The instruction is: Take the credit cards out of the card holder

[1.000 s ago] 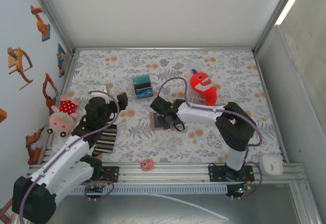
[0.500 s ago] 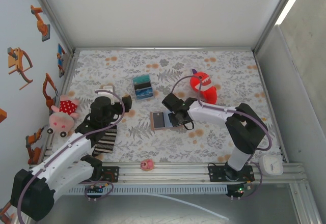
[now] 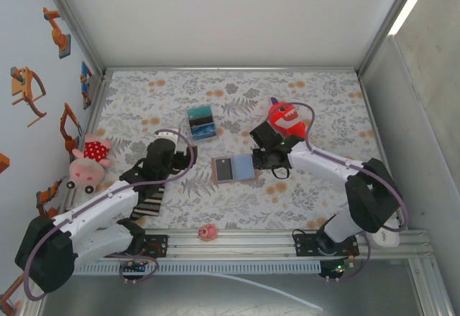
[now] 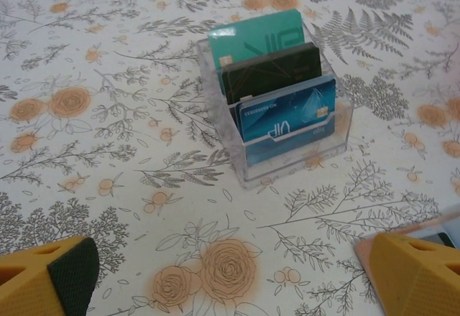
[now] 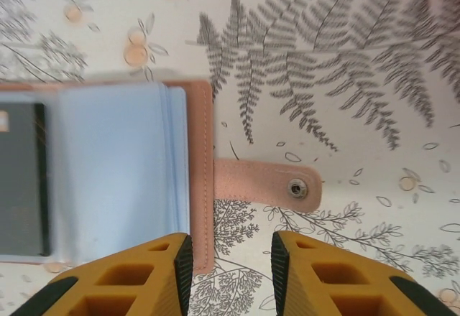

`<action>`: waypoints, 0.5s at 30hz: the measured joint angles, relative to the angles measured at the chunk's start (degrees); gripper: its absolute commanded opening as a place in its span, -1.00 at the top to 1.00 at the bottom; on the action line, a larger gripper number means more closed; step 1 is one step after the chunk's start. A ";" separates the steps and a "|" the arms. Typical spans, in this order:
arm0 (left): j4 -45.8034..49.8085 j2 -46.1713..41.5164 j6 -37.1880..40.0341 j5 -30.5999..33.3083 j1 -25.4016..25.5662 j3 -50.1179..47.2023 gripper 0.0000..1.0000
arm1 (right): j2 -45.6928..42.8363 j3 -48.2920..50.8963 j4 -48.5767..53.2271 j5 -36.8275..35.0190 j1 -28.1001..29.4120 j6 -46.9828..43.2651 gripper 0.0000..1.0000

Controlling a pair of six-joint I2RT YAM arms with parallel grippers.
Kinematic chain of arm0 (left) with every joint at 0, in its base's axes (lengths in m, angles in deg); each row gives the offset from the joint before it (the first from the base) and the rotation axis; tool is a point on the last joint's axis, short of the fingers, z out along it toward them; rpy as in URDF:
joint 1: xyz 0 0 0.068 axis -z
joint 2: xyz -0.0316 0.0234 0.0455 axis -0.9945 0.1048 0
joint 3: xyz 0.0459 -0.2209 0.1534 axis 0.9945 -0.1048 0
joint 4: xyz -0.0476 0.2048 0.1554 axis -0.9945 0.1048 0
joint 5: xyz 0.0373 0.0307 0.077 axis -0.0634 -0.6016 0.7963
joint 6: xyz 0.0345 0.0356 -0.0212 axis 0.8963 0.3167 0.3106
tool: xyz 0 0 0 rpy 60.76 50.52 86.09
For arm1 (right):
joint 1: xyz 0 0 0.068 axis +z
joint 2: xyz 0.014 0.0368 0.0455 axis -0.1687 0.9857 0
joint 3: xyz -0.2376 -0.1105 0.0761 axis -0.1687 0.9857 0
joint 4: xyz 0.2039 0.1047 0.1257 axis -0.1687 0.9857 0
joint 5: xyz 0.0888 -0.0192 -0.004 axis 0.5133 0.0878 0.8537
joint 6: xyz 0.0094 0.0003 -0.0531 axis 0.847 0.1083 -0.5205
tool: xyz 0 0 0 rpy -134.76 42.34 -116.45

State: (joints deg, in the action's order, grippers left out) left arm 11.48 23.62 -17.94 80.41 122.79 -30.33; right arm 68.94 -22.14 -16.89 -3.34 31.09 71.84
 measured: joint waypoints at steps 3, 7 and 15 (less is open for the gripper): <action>-0.02 3.04 0.17 0.61 2.14 0.79 -0.94 | -2.86 0.00 -0.13 0.52 -0.17 0.04 0.35; -0.33 7.82 0.11 0.68 4.44 1.73 -0.94 | -3.28 0.02 -2.45 4.15 -0.17 0.28 0.46; -1.25 17.29 -2.62 -0.31 6.58 3.45 -0.94 | 3.15 -0.07 -7.23 12.46 -0.17 1.46 0.53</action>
State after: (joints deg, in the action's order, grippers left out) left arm 10.23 40.91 -20.57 80.10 129.37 -26.87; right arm 72.08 -22.20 -24.12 9.12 30.91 73.31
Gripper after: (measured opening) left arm 0.970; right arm 0.237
